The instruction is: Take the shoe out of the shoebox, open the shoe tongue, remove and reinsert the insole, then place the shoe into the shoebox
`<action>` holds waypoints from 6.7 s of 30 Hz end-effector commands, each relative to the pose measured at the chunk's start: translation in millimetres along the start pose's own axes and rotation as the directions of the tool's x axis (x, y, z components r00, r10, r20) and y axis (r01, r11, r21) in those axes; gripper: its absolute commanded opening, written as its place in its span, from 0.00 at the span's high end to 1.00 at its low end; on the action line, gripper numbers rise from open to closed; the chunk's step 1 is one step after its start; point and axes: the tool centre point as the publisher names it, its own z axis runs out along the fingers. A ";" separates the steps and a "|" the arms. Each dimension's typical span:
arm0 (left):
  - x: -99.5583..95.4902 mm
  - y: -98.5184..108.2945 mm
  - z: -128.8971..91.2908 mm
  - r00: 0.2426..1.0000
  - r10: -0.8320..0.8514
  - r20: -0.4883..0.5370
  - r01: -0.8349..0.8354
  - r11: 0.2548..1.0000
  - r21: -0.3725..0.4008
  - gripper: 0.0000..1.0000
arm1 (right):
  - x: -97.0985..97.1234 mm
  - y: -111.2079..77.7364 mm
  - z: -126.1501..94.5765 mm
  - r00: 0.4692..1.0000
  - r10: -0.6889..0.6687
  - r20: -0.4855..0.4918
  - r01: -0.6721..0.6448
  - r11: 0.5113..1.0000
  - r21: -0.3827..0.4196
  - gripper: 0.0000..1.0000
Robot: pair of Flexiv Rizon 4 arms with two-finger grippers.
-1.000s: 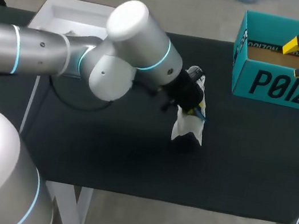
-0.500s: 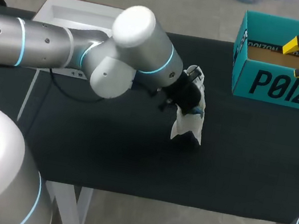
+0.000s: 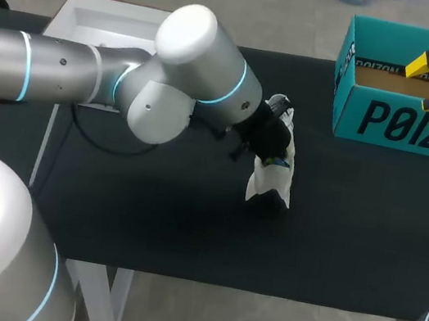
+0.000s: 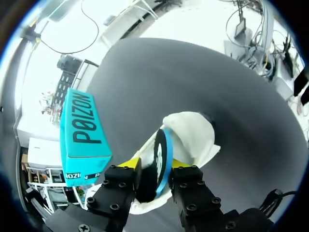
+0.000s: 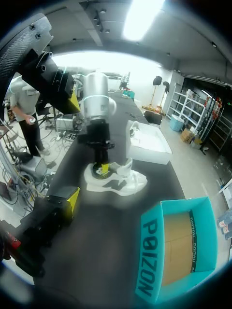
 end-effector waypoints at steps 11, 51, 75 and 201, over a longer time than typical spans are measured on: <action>15.5 -6.2 12.5 0.999 0.006 -0.048 -0.007 1.000 -0.001 1.00 | -0.5 1.5 0.3 1.000 0.000 0.002 0.000 1.000 0.003 0.00; 20.1 -7.5 -3.7 0.997 0.022 -0.070 -0.016 0.996 0.083 1.00 | -0.5 1.5 0.3 1.000 0.000 0.002 0.000 1.000 0.003 0.00; -5.6 0.8 -20.5 0.894 0.260 -0.364 -0.175 0.952 0.250 1.00 | -0.5 1.5 0.3 1.000 0.000 0.002 0.000 1.000 0.003 0.00; 31.9 36.5 54.2 0.832 0.307 -0.463 -0.371 0.927 -0.053 1.00 | -0.5 1.5 0.3 1.000 0.000 0.002 0.000 1.000 0.003 0.00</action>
